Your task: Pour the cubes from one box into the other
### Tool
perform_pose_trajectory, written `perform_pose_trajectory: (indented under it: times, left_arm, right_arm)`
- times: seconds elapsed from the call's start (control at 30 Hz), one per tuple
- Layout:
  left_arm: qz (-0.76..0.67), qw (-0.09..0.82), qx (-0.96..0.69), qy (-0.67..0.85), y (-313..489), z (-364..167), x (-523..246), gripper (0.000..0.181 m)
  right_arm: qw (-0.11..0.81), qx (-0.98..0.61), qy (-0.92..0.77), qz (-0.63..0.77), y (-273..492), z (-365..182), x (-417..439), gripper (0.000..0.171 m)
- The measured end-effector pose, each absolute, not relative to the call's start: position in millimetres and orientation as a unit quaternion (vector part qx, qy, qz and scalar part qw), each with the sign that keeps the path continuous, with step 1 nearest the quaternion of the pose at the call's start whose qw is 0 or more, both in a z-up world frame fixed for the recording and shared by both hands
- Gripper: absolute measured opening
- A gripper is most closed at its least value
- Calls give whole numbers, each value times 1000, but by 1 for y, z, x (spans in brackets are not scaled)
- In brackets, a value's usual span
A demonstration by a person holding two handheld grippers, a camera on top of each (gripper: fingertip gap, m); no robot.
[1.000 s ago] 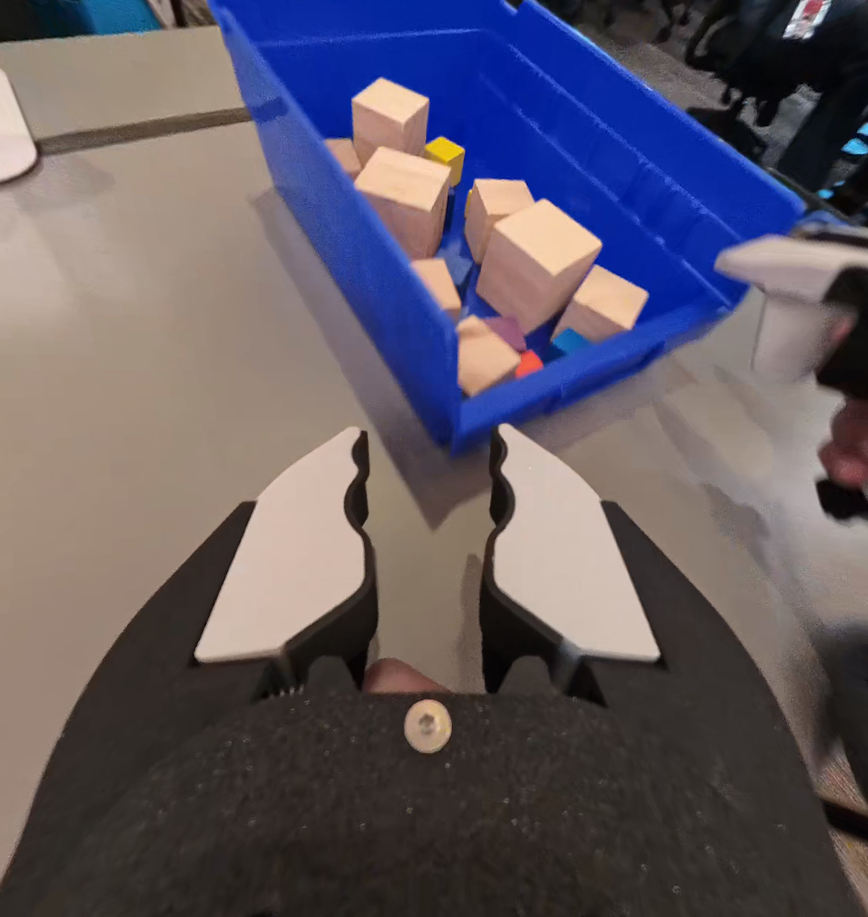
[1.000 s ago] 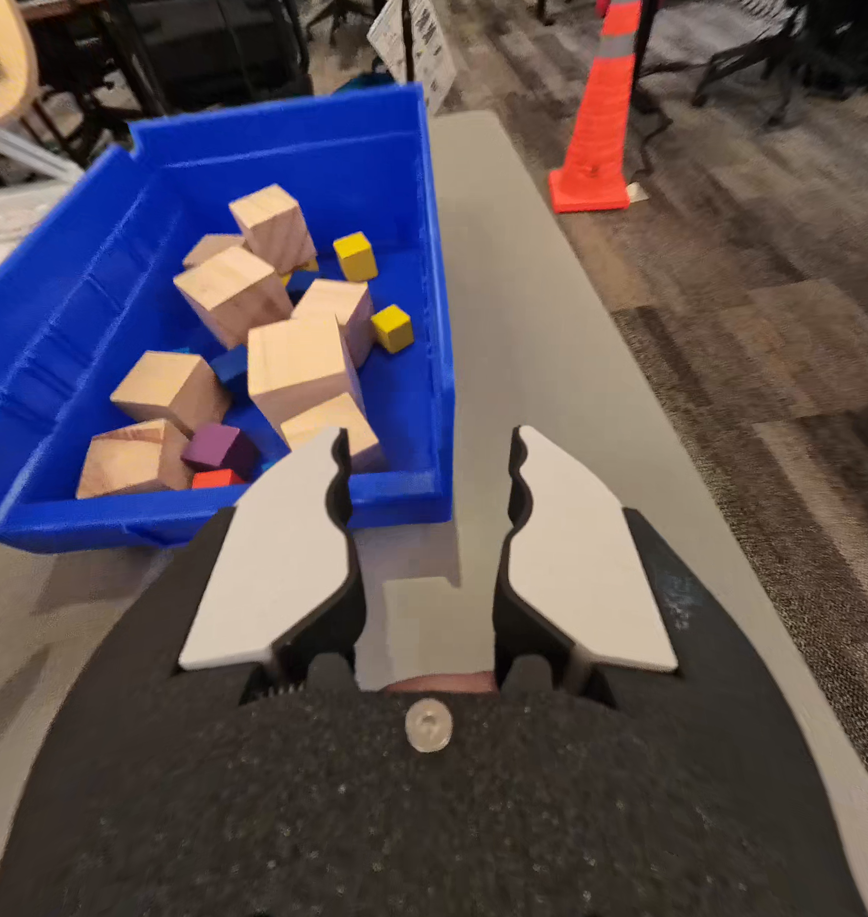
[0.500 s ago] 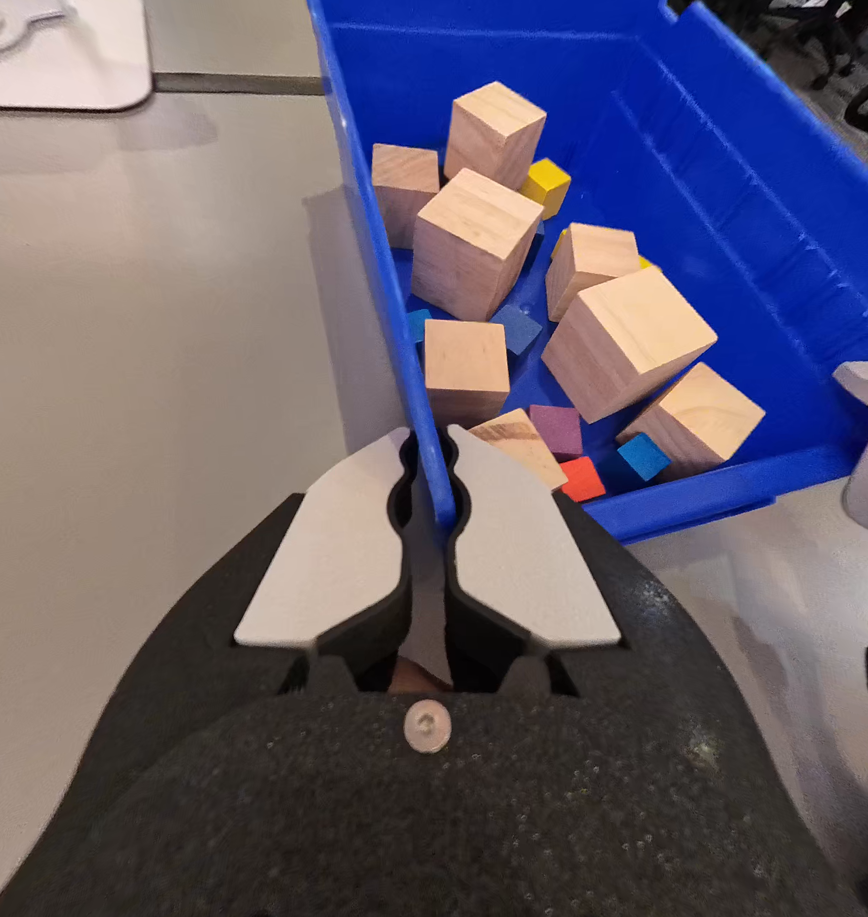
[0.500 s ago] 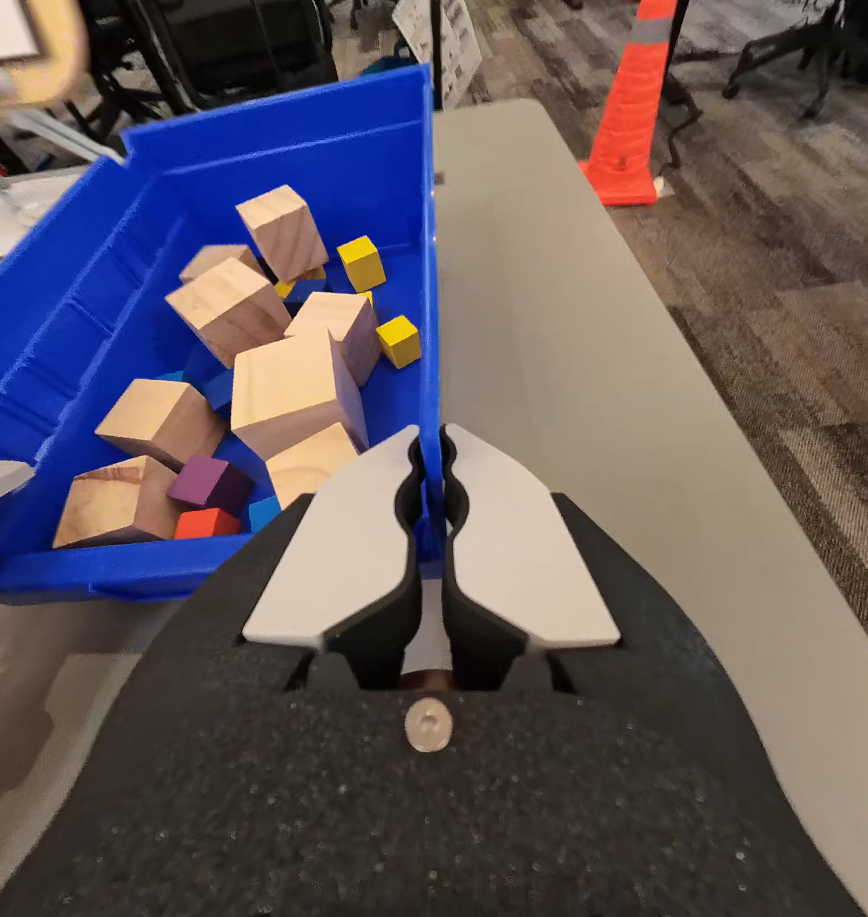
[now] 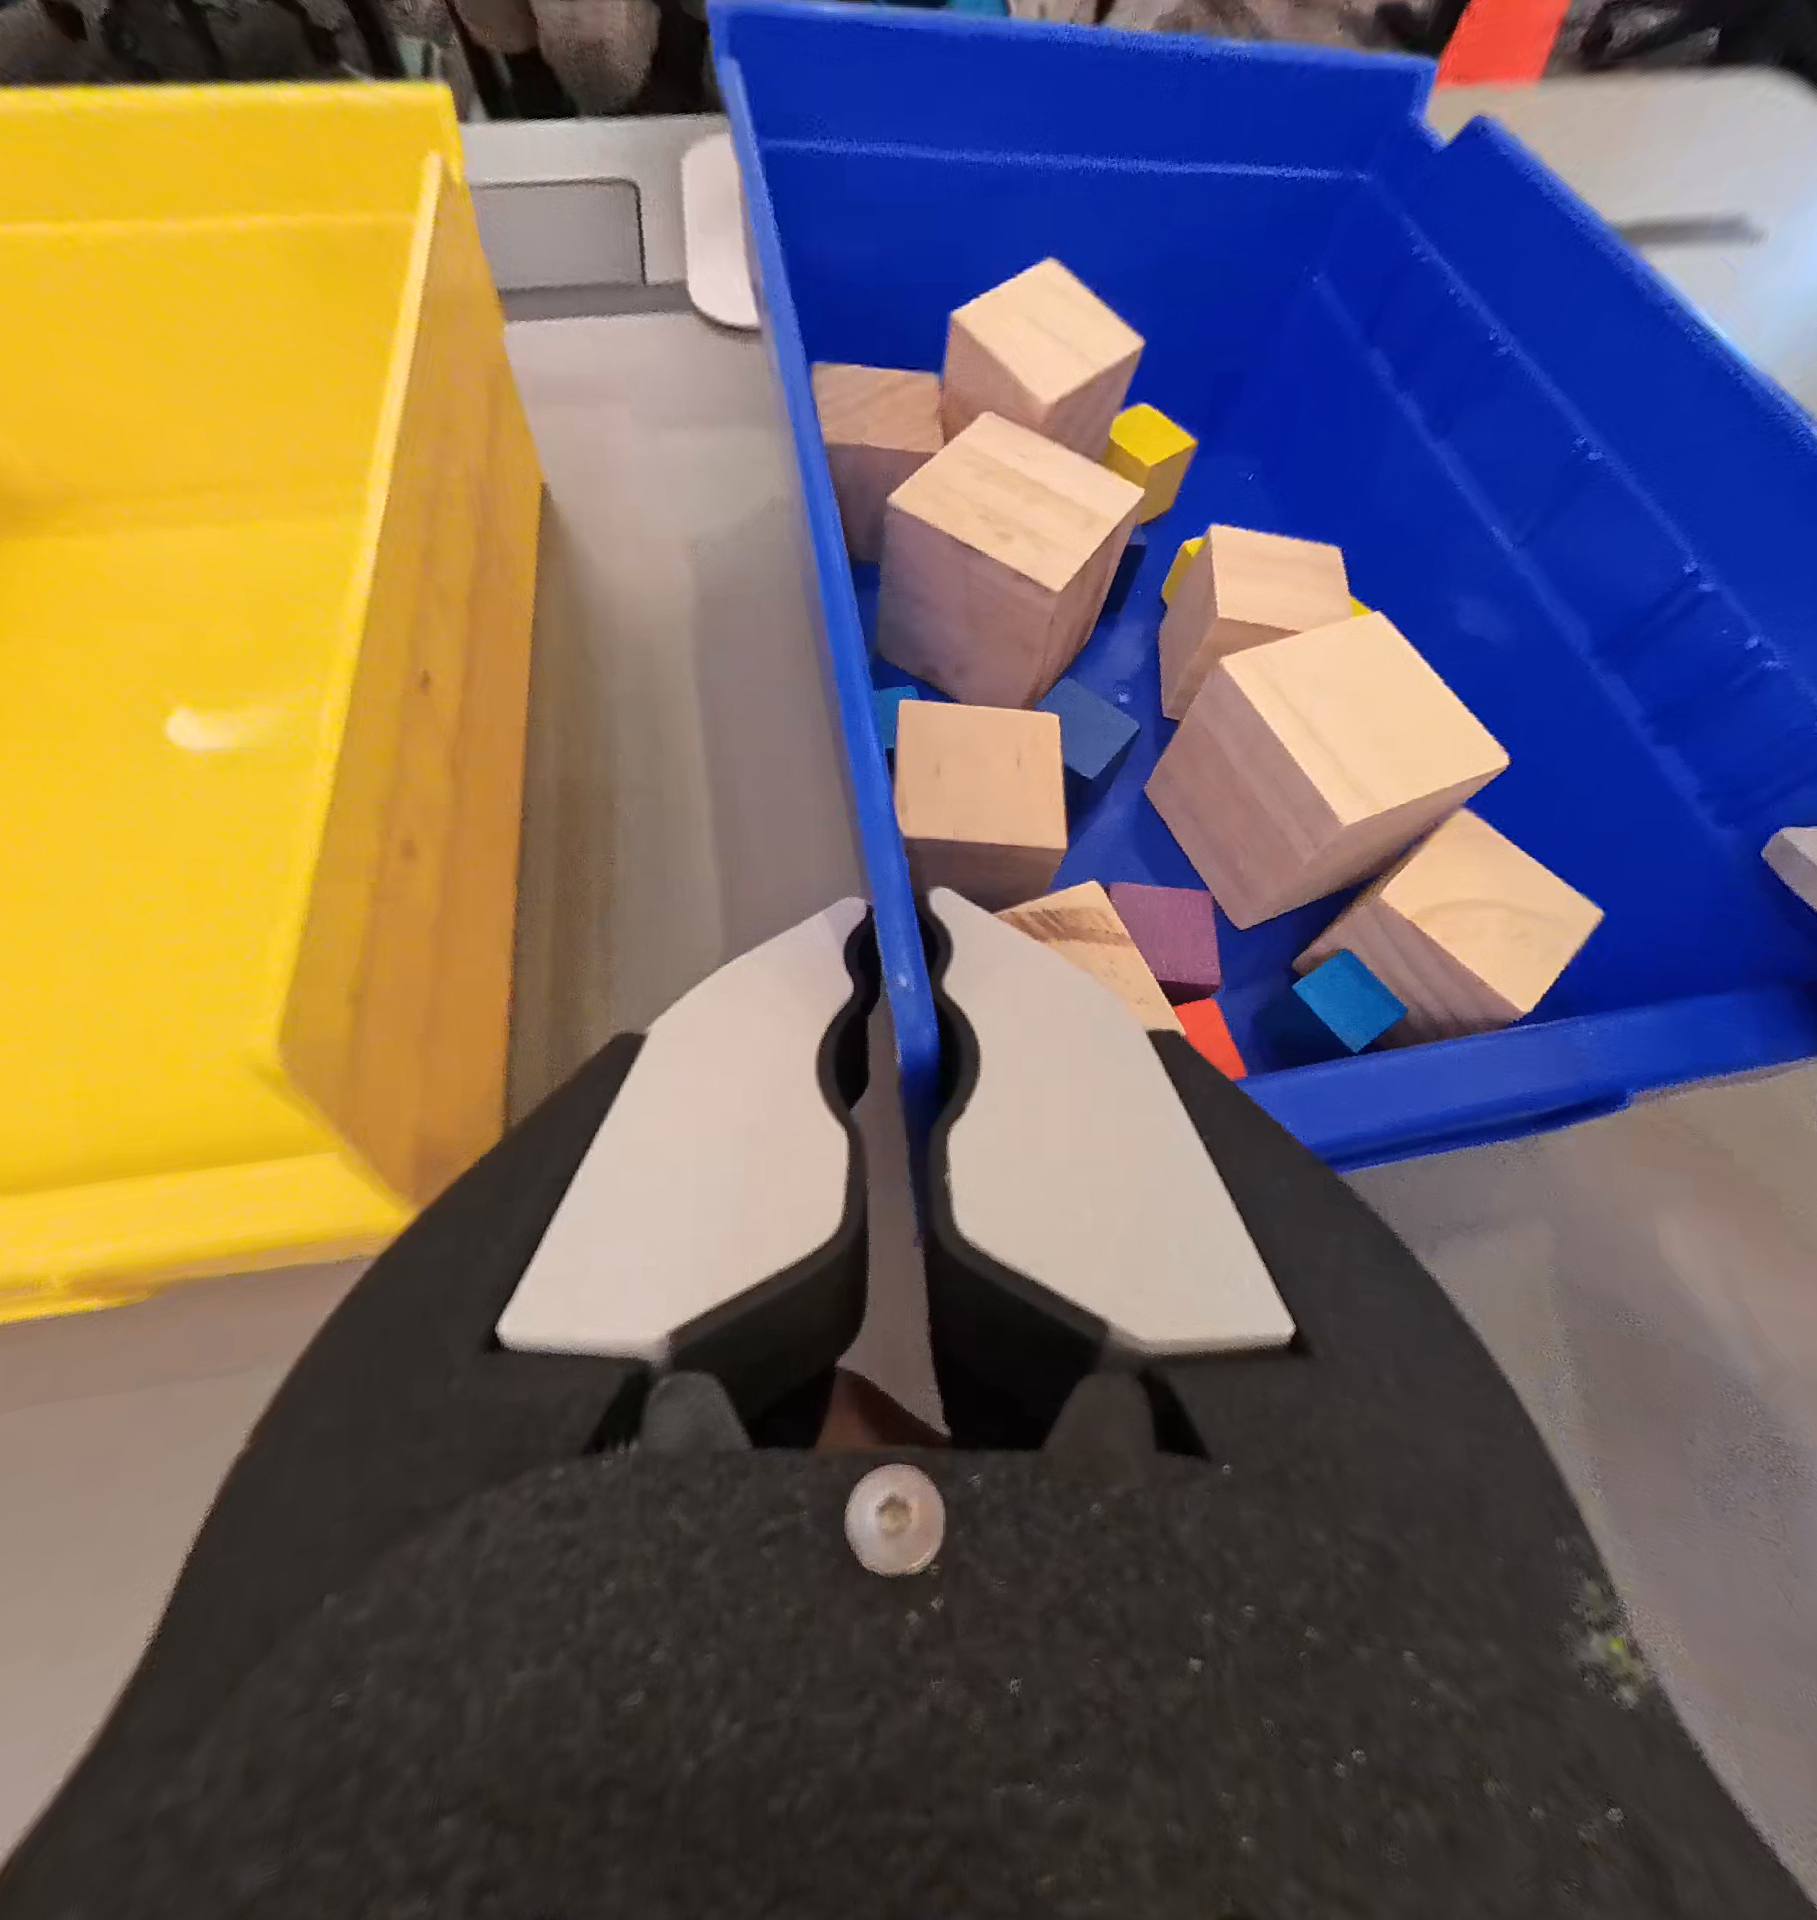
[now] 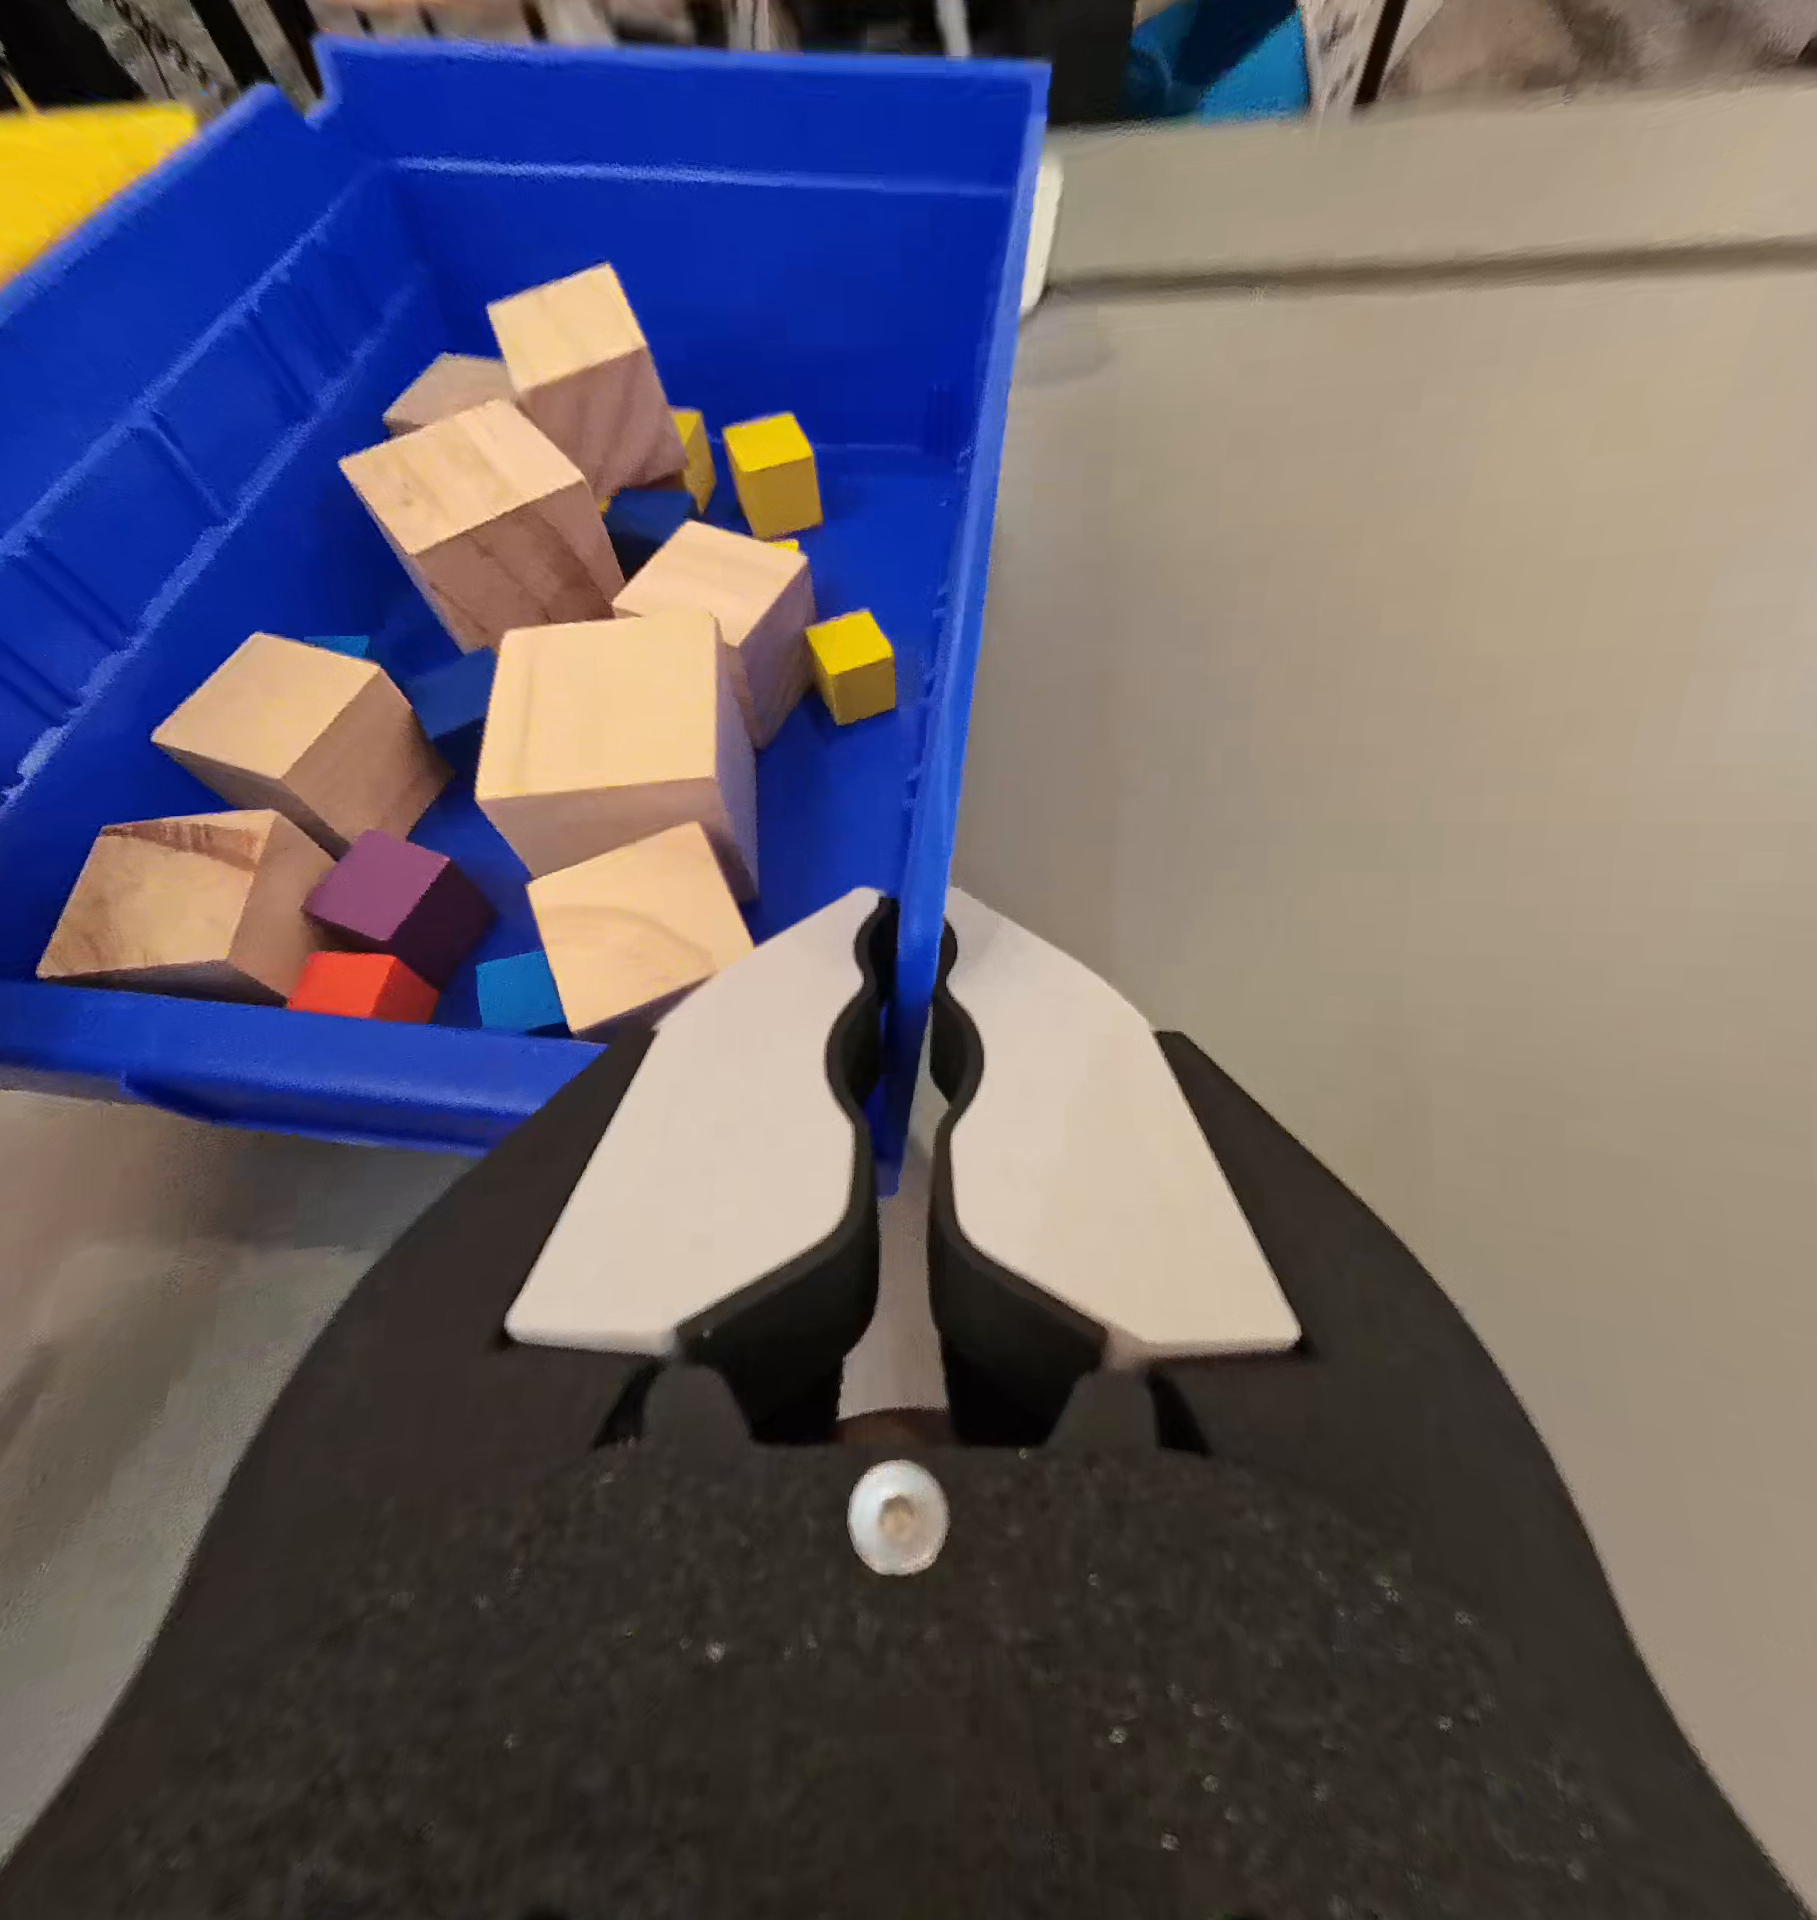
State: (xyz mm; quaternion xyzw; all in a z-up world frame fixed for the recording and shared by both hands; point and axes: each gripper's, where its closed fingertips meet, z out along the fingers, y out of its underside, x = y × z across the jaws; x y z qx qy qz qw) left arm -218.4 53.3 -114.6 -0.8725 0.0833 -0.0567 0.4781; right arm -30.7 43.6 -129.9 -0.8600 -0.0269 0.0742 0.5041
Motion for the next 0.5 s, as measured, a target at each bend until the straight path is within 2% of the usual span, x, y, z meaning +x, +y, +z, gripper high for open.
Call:
perform_pose_trajectory:
  times: [0.13, 0.2, 0.27, 0.37, 0.5]
  left_arm:
    - [-129, 478, -863, 102, 49, -127, -227, 11]
    - [-181, 471, -858, 96, 30, -113, -232, 31]
    - [-220, 471, -849, 93, 6, -95, -251, 32]
    - [-168, 507, -843, 61, -20, -83, -330, 33]
    - [-50, 505, -861, -44, -33, -102, -466, 40]
  right_arm:
    - [514, -850, -88, 80, 37, -132, -40, 8]
    - [521, -839, -120, 102, 22, -122, -32, 26]
    - [530, -823, -165, 119, 0, -114, -18, 26]
    - [541, -817, -160, 114, -23, -118, 20, 26]
    - [529, -837, -105, 92, -37, -129, 69, 26]
